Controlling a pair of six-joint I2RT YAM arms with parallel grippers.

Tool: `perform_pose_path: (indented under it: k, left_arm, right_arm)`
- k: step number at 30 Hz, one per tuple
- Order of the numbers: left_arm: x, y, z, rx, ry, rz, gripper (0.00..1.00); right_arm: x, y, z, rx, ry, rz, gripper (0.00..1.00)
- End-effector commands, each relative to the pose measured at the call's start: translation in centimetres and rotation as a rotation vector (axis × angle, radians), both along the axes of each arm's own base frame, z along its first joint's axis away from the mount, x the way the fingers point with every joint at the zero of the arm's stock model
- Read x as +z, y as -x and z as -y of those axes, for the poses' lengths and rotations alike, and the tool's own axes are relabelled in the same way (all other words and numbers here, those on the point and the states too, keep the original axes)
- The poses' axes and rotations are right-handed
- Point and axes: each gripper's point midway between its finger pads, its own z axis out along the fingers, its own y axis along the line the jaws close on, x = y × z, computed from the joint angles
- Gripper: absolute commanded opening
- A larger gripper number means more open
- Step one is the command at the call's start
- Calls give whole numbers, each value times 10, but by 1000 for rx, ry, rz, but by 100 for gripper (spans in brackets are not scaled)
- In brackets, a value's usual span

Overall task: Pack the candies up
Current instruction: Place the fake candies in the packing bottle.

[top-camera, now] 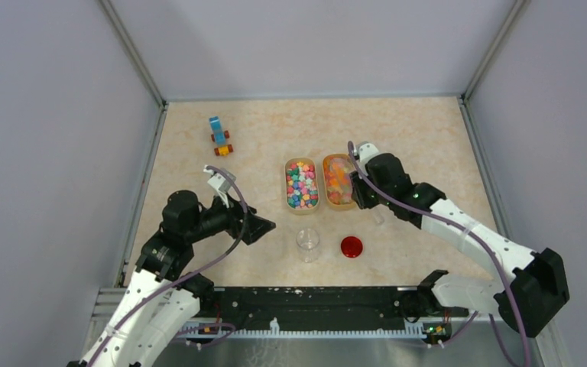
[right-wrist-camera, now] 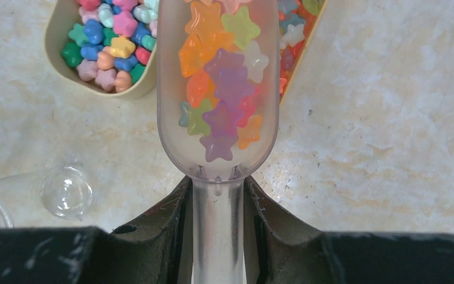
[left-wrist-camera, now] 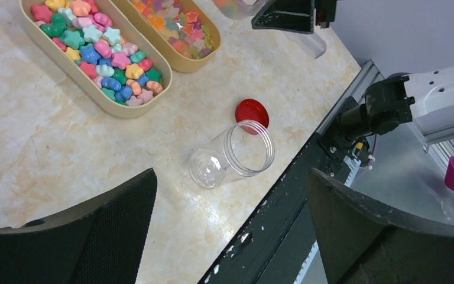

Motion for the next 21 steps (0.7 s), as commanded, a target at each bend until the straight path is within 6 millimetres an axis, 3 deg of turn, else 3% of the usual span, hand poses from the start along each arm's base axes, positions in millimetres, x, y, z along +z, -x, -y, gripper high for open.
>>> perform_pose_path:
  k: [1,7,12,21]
  left_arm:
    - [12,-9,0,10,-8,59,99]
    - [18,-22,-4,58,-37,90,99]
    - [4,-26,-5,82,-32,77,99]
    - [8,-27,-14,142,-33,103,99]
  right_arm:
    - [37,8,-11,110,-41,92,0]
    - [64,30,-21,253,-9,141,0]
    - [84,56,-34,410,43,155,0]
    - [86,96,-40,675,176,165,0]
